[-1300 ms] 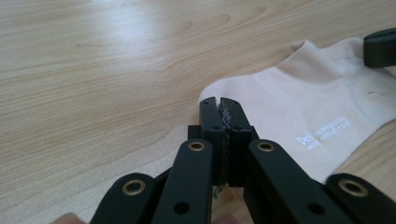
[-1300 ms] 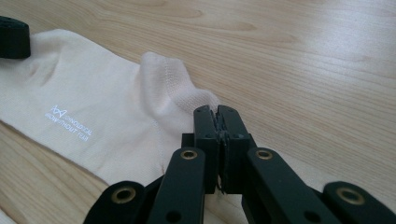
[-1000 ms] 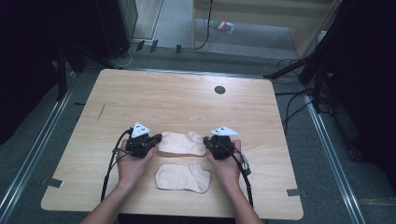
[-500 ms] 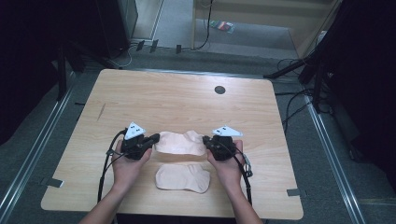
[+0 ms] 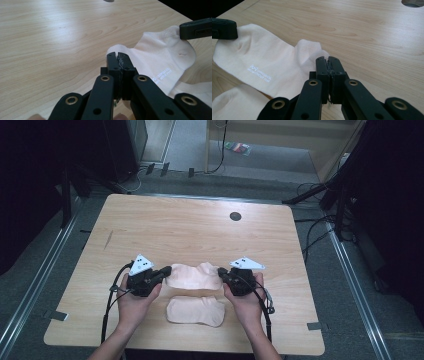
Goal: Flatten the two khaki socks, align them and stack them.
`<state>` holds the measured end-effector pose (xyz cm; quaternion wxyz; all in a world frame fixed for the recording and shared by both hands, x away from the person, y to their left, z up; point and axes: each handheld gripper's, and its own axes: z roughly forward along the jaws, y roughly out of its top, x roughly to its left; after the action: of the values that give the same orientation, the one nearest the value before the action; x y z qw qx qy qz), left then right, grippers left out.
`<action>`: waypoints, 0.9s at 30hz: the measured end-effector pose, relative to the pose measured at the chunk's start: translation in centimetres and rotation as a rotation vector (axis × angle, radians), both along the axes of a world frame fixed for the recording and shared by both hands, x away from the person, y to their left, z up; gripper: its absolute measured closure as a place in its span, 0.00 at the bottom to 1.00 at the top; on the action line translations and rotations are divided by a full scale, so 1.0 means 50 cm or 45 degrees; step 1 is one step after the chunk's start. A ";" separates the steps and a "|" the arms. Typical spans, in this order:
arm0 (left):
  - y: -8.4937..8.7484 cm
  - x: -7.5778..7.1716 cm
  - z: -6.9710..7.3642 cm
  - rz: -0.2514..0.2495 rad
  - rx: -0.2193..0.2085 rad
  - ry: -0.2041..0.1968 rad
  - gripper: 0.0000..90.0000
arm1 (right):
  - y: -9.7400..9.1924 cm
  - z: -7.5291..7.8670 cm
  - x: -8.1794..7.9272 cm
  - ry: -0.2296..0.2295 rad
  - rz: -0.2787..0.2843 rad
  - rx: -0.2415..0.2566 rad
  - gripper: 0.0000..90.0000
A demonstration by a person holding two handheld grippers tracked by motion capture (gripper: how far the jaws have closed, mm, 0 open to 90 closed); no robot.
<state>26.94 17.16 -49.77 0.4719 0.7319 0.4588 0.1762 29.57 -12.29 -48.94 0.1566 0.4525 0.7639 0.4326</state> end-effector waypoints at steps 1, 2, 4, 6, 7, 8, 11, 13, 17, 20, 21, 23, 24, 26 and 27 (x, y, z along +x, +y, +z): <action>-0.001 -0.005 0.000 -0.006 0.000 0.001 1.00 | -0.001 0.003 -0.005 -0.003 0.004 0.000 0.98; -0.001 -0.005 0.000 -0.006 0.000 0.001 1.00 | -0.001 0.003 -0.005 -0.003 0.004 0.000 0.98; -0.002 -0.010 -0.003 -0.012 -0.001 0.008 1.00 | -0.004 0.005 -0.010 -0.006 0.010 0.000 0.98; -0.003 -0.015 -0.005 -0.016 -0.001 0.010 1.00 | -0.006 0.007 -0.013 -0.002 0.010 0.001 0.98; -0.004 -0.018 -0.006 -0.020 -0.004 0.011 1.00 | -0.007 0.007 -0.015 -0.004 0.010 0.003 0.98; -0.003 -0.020 -0.007 -0.020 -0.006 0.016 1.00 | -0.009 0.008 -0.018 -0.002 0.007 0.004 0.98; -0.001 -0.031 -0.009 -0.022 -0.012 0.021 1.00 | -0.011 0.008 -0.030 0.000 0.017 0.007 0.98; -0.001 -0.034 -0.010 -0.023 -0.016 0.021 1.00 | -0.011 0.008 -0.038 0.000 0.026 0.003 0.98; -0.003 -0.051 -0.009 -0.040 -0.009 0.023 1.00 | -0.013 0.007 -0.055 0.007 0.038 0.003 0.98; -0.004 -0.058 -0.008 -0.050 -0.007 0.028 1.00 | -0.016 0.007 -0.061 0.007 0.041 -0.001 0.98; -0.004 -0.065 -0.008 -0.058 -0.009 0.032 1.00 | -0.019 0.007 -0.068 0.015 0.040 0.007 0.98; -0.006 -0.072 -0.010 -0.063 -0.003 0.029 1.00 | -0.022 0.007 -0.075 0.013 0.041 0.009 0.98; -0.006 -0.072 -0.010 -0.063 -0.003 0.029 1.00 | -0.022 0.006 -0.078 0.012 0.045 0.011 0.98; -0.007 -0.078 -0.011 -0.072 0.001 0.035 1.00 | -0.022 0.005 -0.082 0.015 0.044 0.010 0.98; -0.007 -0.082 -0.014 -0.075 0.002 0.041 1.00 | -0.023 0.004 -0.089 0.024 0.046 0.018 0.98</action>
<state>22.84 16.81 -50.45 0.4690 0.7482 0.4445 0.1507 25.10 -13.42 -48.75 0.1384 0.4437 0.7703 0.4366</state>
